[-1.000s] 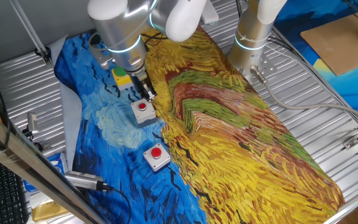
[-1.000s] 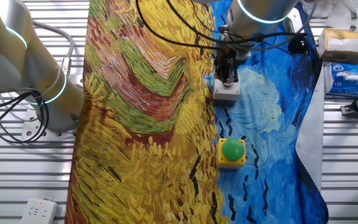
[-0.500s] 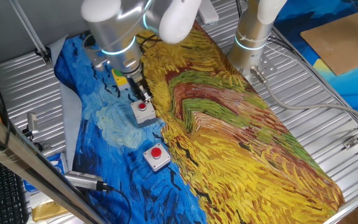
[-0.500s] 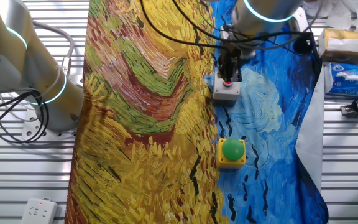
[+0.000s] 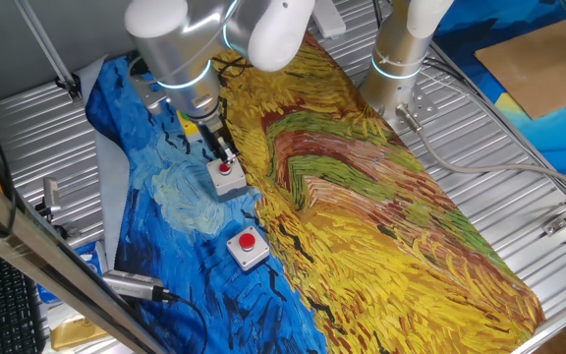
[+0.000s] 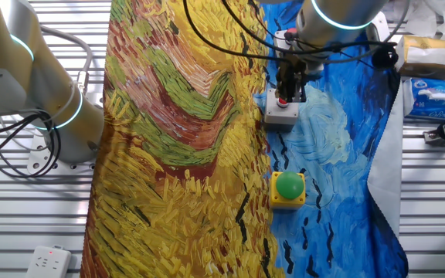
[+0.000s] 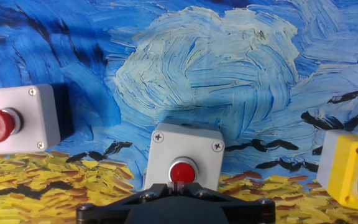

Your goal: Press three buttons from left to right in sequence

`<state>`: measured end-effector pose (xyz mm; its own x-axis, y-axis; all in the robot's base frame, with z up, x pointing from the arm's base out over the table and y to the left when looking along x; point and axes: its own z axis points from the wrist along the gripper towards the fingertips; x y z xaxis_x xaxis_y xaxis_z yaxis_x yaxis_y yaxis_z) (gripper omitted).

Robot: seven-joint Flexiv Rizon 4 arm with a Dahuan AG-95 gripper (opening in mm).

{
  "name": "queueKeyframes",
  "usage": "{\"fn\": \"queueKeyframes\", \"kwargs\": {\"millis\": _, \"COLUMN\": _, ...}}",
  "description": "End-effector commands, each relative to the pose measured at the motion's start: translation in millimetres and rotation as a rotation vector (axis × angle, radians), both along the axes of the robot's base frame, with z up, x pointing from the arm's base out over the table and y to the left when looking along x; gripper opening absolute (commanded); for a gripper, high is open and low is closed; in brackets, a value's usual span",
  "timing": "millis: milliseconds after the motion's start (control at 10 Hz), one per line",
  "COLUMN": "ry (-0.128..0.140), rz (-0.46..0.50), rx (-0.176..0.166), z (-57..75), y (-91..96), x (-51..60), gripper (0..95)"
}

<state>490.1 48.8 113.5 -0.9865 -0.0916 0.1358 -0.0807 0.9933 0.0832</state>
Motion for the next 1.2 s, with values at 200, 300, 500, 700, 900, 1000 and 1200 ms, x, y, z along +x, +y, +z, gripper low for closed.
{"fn": "queueKeyframes", "kwargs": {"millis": 200, "ry": 0.001, "rz": -0.004, "rx": -0.001, "z": -4.6, "y": -0.8, "x": 1.0, "gripper": 0.0}}
{"fn": "queueKeyframes", "kwargs": {"millis": 300, "ry": 0.000, "rz": -0.003, "rx": 0.000, "z": -6.4, "y": -2.5, "x": 1.1, "gripper": 0.0}}
{"fn": "queueKeyframes", "kwargs": {"millis": 500, "ry": 0.000, "rz": 0.000, "rx": 0.002, "z": -5.7, "y": -5.6, "x": 1.5, "gripper": 0.0}}
{"fn": "queueKeyframes", "kwargs": {"millis": 700, "ry": 0.002, "rz": 0.001, "rx": 0.002, "z": -5.2, "y": -6.6, "x": 3.3, "gripper": 0.0}}
{"fn": "queueKeyframes", "kwargs": {"millis": 900, "ry": 0.002, "rz": 0.000, "rx": 0.002, "z": -6.9, "y": -6.2, "x": 6.0, "gripper": 0.0}}
{"fn": "queueKeyframes", "kwargs": {"millis": 1000, "ry": 0.002, "rz": -0.001, "rx": 0.002, "z": -7.5, "y": -5.9, "x": 7.9, "gripper": 0.0}}
{"fn": "queueKeyframes", "kwargs": {"millis": 1200, "ry": 0.004, "rz": -0.002, "rx": 0.002, "z": -7.5, "y": -5.5, "x": 11.1, "gripper": 0.0}}
